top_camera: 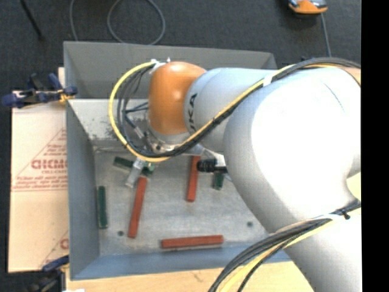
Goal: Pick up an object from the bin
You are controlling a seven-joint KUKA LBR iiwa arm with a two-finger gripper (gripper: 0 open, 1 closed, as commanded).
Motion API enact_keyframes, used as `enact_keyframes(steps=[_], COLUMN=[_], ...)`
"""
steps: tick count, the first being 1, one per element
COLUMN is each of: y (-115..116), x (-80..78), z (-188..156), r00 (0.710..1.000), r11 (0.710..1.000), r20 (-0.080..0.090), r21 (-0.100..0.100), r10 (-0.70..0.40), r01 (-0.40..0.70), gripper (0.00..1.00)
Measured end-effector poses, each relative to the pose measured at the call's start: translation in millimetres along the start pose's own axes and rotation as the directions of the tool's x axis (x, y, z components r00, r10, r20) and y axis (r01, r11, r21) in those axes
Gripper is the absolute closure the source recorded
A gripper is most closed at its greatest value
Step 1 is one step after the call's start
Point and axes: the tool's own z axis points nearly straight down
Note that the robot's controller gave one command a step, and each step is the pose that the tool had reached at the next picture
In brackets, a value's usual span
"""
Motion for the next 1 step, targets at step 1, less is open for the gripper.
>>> enact_keyframes(steps=[1], y=[-0.3], x=[-1.6], z=[-1.0], r00=[1.0], r11=[1.0], r20=[0.003], r21=[0.0], r10=[-0.002], r01=[0.002], gripper=[0.0])
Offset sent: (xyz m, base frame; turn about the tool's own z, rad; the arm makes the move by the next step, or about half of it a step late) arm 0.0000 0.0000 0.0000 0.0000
